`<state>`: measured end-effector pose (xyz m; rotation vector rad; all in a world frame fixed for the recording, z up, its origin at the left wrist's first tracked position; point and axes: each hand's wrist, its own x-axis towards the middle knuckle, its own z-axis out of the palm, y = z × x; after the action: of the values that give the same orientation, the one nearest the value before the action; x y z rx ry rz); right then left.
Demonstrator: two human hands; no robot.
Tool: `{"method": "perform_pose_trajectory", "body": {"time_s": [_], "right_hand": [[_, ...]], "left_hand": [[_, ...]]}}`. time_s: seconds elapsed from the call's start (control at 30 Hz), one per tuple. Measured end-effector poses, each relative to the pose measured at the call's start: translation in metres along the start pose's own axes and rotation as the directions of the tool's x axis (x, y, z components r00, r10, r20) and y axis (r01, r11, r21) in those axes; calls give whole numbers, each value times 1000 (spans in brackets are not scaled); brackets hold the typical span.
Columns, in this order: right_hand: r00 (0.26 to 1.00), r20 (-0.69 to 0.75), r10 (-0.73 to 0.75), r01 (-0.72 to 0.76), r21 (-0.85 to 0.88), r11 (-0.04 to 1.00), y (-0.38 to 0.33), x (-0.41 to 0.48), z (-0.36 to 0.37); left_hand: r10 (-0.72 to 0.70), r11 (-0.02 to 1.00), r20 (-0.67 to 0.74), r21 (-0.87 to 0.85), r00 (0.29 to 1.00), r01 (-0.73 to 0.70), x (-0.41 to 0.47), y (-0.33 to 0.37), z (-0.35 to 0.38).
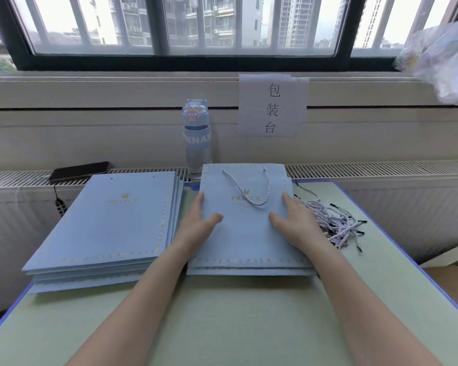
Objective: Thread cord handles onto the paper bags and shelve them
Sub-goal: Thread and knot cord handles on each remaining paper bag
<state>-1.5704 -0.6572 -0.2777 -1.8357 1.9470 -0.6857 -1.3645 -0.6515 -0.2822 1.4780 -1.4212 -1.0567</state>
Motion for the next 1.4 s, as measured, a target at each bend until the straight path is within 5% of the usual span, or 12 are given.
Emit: {"method": "perform_pose_trajectory", "body": {"time_s": [0.43,1.17,1.3,1.4], "right_hand": [[994,24,-103,100,96,990,3,2,6],[995,44,-89,86,69,994,2,0,9],[996,56,-72,74,-29,997,-1,-3,11],[989,-68,-134,121,-166,979,-5,-5,12]], "left_hand": [[12,978,-87,210,996,6,0,-6,-2],[-44,976,-96,210,994,63,-3,-2,-3],[45,942,-104,336,994,-7,-5,-2,0],[197,872,-131,476,972,-113,-12,7,0]]}}
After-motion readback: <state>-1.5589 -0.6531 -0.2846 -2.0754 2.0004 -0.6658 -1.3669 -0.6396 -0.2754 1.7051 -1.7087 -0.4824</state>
